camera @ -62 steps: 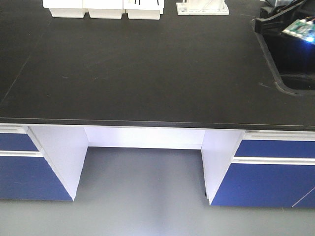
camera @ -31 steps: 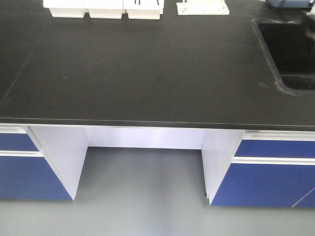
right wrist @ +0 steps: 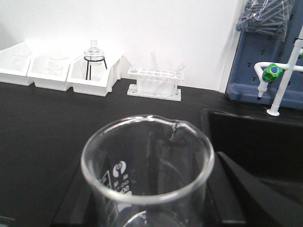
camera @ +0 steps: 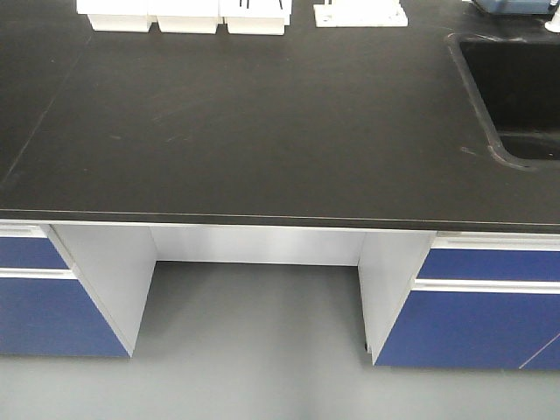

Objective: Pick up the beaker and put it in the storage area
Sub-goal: 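Hold the beaker raised in the right gripper while the base backs away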

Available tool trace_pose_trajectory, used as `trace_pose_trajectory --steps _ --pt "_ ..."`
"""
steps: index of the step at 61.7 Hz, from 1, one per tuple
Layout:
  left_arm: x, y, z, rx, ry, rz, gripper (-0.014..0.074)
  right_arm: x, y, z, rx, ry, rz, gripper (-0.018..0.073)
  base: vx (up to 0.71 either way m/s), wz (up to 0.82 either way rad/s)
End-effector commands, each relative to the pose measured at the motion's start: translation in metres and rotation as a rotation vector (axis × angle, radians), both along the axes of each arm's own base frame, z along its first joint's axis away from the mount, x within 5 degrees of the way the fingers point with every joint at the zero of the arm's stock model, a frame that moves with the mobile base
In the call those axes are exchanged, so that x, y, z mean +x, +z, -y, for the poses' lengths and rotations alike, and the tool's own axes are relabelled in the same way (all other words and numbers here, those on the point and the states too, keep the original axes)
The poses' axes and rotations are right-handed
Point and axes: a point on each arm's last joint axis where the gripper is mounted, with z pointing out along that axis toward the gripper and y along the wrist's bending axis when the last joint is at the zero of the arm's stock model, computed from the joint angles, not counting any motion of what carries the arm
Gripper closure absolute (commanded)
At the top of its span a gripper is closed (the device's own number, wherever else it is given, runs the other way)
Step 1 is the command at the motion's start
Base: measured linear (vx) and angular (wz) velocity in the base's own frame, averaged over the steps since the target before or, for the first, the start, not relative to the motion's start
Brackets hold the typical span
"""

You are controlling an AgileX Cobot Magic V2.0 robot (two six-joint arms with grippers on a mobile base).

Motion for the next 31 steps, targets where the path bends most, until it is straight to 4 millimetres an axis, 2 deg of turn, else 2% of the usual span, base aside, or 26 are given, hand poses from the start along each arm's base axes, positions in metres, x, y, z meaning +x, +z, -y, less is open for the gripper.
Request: trace_pose_trajectory --steps 1,16,31 --pt "0.0 0.001 0.002 -0.01 -0.02 0.079 0.0605 -0.01 0.008 0.002 0.002 -0.002 0.094 0.0563 0.0 0.0" --pt "0.0 0.001 0.002 -0.01 -0.02 0.079 0.0605 -0.034 0.0 0.008 0.006 -0.011 0.12 0.0563 0.0 0.0" --pt "0.0 0.001 0.002 -0.01 -0.02 0.079 0.0605 -0.038 -0.002 0.009 0.004 -0.02 0.097 0.0563 0.0 0.0"
